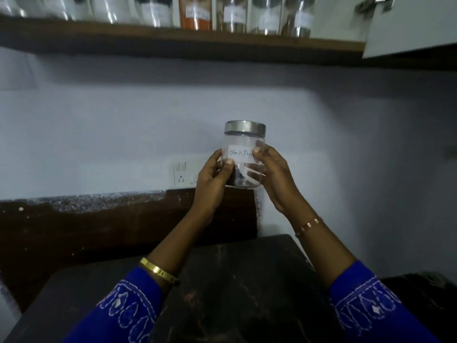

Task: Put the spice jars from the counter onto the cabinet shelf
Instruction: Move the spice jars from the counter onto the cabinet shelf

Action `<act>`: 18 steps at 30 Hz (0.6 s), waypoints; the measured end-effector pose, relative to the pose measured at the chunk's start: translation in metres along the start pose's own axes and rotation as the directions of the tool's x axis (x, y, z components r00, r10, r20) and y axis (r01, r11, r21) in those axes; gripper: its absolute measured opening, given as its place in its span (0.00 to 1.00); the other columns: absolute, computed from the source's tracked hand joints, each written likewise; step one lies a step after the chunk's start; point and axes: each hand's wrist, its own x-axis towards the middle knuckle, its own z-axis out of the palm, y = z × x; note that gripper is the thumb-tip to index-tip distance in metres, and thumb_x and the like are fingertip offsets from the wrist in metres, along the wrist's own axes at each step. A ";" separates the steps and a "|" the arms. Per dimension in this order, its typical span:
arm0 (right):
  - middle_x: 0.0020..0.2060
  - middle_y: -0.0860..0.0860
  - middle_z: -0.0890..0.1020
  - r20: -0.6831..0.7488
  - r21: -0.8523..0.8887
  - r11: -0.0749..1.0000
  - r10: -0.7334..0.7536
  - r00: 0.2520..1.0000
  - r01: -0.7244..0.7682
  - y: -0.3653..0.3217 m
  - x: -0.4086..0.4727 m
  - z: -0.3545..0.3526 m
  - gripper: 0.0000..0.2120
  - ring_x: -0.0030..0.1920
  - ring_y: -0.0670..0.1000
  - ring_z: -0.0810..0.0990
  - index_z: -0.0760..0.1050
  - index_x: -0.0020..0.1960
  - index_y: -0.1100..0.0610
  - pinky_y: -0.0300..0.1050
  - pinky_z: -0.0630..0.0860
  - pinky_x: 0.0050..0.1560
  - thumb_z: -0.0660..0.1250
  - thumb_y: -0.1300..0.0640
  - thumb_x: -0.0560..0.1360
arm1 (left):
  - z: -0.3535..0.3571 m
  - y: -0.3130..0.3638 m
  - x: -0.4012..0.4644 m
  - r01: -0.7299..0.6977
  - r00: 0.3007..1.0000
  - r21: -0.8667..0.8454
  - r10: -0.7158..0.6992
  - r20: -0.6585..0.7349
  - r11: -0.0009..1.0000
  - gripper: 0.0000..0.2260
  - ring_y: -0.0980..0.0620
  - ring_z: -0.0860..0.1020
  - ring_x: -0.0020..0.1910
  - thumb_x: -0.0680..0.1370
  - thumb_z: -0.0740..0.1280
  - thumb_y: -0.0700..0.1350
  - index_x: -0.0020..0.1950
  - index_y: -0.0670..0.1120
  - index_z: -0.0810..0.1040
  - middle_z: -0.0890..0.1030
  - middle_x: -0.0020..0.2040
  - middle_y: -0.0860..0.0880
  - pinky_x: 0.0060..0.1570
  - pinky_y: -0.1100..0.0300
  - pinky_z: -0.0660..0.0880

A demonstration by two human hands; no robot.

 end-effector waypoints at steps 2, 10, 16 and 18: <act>0.58 0.55 0.77 0.000 -0.038 0.997 -0.062 0.998 0.062 -0.021 0.015 -0.008 0.21 0.59 0.56 0.76 0.64 0.71 0.58 0.50 0.74 0.60 0.59 0.55 0.79 | 0.012 0.020 0.018 -0.076 0.997 0.052 0.077 -0.009 0.996 0.20 0.45 0.75 0.63 0.80 0.58 0.47 0.71 0.45 0.65 0.74 0.67 0.44 0.62 0.47 0.74; 0.58 0.55 0.77 -0.019 -0.149 0.946 -0.294 0.956 0.288 -0.099 0.069 -0.044 0.21 0.57 0.55 0.76 0.64 0.68 0.58 0.49 0.75 0.57 0.61 0.54 0.78 | 0.062 0.083 0.085 -0.301 0.952 0.151 0.305 -0.002 0.941 0.17 0.51 0.79 0.54 0.80 0.58 0.46 0.68 0.44 0.69 0.76 0.62 0.45 0.43 0.74 0.76; 0.52 0.52 0.78 -0.011 -0.137 0.909 -0.399 0.917 0.394 -0.153 0.105 -0.075 0.21 0.47 0.48 0.79 0.64 0.66 0.60 0.29 0.77 0.33 0.64 0.55 0.76 | 0.098 0.130 0.120 -0.343 0.938 0.112 0.346 -0.012 0.933 0.16 0.61 0.76 0.45 0.79 0.60 0.43 0.67 0.44 0.68 0.78 0.50 0.52 0.44 0.69 0.76; 0.58 0.56 0.76 0.011 -0.169 0.895 -0.416 0.909 0.412 -0.168 0.119 -0.084 0.23 0.52 0.52 0.79 0.64 0.66 0.58 0.33 0.78 0.35 0.66 0.54 0.75 | 0.108 0.144 0.132 -0.356 0.933 0.107 0.360 -0.017 0.928 0.17 0.59 0.77 0.46 0.79 0.62 0.43 0.67 0.44 0.68 0.78 0.48 0.51 0.48 0.64 0.76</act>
